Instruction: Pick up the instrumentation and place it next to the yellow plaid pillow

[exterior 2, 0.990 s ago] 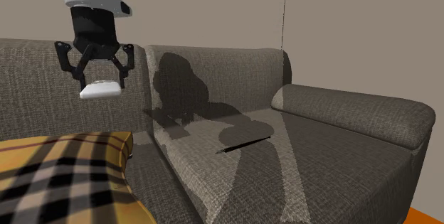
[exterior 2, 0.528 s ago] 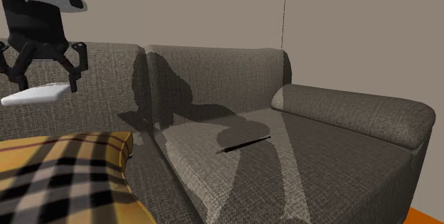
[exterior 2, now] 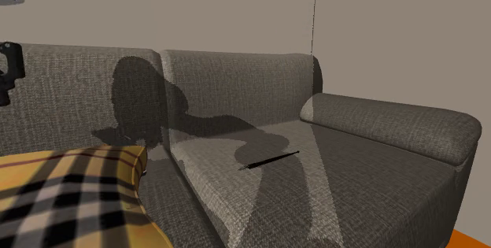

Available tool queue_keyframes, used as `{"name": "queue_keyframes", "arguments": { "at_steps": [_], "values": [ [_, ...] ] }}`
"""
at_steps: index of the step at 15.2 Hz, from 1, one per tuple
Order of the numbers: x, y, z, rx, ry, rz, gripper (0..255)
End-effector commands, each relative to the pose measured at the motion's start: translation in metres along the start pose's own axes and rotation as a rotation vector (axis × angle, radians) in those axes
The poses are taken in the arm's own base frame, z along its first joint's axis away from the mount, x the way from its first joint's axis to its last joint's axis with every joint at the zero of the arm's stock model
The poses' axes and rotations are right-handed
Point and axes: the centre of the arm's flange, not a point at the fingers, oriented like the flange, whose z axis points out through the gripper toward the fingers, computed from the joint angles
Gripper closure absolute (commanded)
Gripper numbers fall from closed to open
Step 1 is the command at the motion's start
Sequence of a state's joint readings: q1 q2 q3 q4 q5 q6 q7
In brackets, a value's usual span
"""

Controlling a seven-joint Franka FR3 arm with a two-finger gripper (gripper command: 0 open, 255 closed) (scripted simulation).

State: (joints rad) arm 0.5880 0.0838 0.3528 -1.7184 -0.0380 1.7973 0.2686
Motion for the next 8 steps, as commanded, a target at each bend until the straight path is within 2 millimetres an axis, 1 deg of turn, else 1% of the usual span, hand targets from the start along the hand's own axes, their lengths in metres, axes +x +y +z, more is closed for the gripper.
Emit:
{"name": "queue_keyframes", "arguments": {
  "at_steps": [1, 8],
  "values": [
    [0.0, -0.027, 0.001, 0.0, 0.0, 0.001, 255],
    [0.001, -0.119, 0.0, 0.0, 0.0, 0.001, 255]
  ]
}}
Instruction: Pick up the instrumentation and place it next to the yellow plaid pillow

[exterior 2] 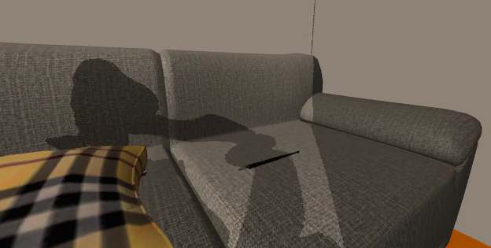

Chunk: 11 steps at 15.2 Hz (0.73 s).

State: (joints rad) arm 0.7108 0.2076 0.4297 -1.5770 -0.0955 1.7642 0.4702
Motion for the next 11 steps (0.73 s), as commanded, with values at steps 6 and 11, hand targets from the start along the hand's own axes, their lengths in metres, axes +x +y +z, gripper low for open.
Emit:
{"name": "queue_keyframes", "arguments": {
  "at_steps": [6, 11],
  "values": [
    [0.003, -0.089, -0.003, 0.0, 0.0, 0.002, 255],
    [0.003, -0.089, 0.024, 0.0, 0.0, 0.002, 255]
  ]
}}
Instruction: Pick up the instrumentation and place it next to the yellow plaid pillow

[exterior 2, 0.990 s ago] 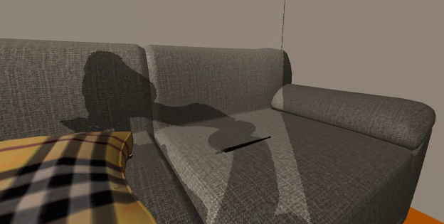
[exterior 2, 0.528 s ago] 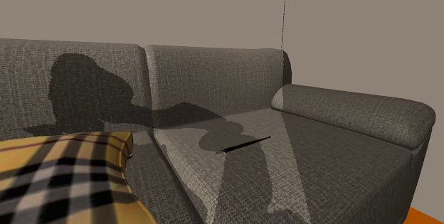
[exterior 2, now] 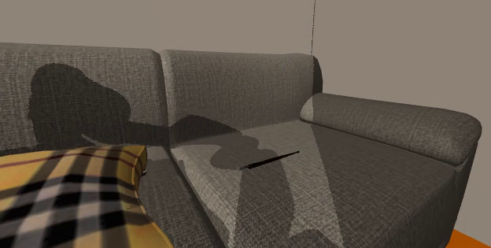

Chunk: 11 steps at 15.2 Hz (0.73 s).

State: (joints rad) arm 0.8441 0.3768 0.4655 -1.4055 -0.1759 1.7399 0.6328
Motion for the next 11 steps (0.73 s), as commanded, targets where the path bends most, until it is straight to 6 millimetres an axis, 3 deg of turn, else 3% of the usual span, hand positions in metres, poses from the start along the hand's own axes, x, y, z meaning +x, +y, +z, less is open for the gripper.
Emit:
{"name": "queue_keyframes", "arguments": {
  "at_steps": [1, 11],
  "values": [
    [0.0, 0.0, 0.01, 0.0, 0.001, 0.0, 255],
    [-0.001, 0.0, 0.063, 0.0, 0.001, 0.0, 255]
  ]
}}
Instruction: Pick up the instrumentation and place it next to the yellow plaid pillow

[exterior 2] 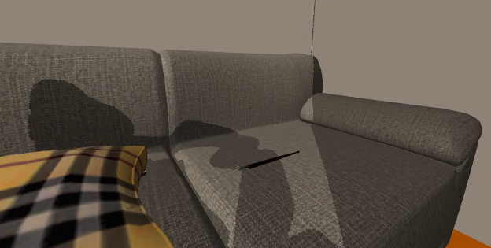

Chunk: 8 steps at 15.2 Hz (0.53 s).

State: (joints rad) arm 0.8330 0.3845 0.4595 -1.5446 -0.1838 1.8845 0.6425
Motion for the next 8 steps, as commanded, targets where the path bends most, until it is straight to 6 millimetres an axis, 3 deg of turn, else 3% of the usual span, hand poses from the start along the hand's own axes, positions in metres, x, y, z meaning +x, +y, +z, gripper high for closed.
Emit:
{"name": "queue_keyframes", "arguments": {
  "at_steps": [1, 8],
  "values": [
    [0.0, 0.0, 0.01, 0.0, 0.001, 0.0, 255],
    [0.0, -0.001, 0.047, 0.0, 0.001, 0.0, 255]
  ]
}}
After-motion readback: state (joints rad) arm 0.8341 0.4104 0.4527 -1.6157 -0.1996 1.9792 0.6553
